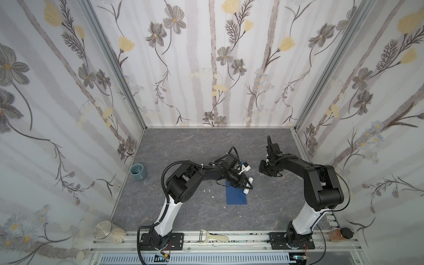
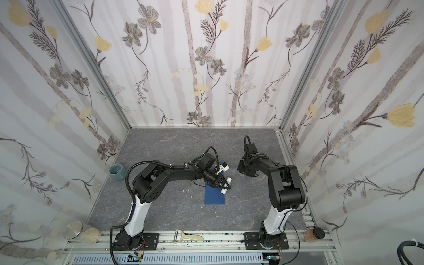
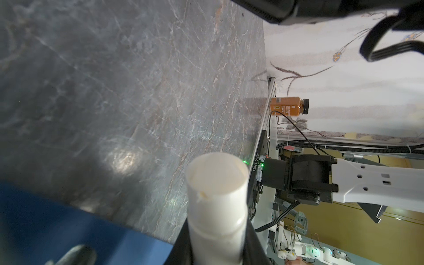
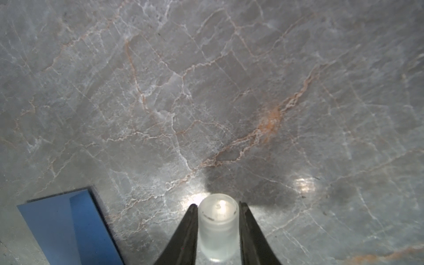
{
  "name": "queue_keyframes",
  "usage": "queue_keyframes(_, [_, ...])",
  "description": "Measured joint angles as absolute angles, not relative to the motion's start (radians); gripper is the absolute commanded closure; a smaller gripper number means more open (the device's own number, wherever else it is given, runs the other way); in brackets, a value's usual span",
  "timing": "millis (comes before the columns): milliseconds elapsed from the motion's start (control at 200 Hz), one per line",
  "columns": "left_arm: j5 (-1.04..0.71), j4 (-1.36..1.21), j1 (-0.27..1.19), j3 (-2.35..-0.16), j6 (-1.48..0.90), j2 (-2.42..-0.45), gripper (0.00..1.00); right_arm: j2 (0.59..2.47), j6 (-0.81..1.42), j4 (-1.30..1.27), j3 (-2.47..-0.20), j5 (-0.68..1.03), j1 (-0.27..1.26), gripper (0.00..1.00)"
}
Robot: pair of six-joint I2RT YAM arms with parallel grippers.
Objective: Place the letter into the envelope and seal it
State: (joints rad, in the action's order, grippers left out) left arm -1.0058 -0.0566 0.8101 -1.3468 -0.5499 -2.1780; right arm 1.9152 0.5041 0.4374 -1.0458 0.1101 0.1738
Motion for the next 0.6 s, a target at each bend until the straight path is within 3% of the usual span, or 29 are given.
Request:
queue_keyframes(415, [-1.006,-0.057,0.811,-1.348,-0.571,-2.188,1.0,1.926,0.504,0.437,-1.045,0.11,0.171,0.65])
queue_keyframes(600, [-1.007,-0.063,0.811,-1.348,-0.576,-2.193,1.0,1.932,0.504,0.437,-1.046,0.11,0.171,0.68])
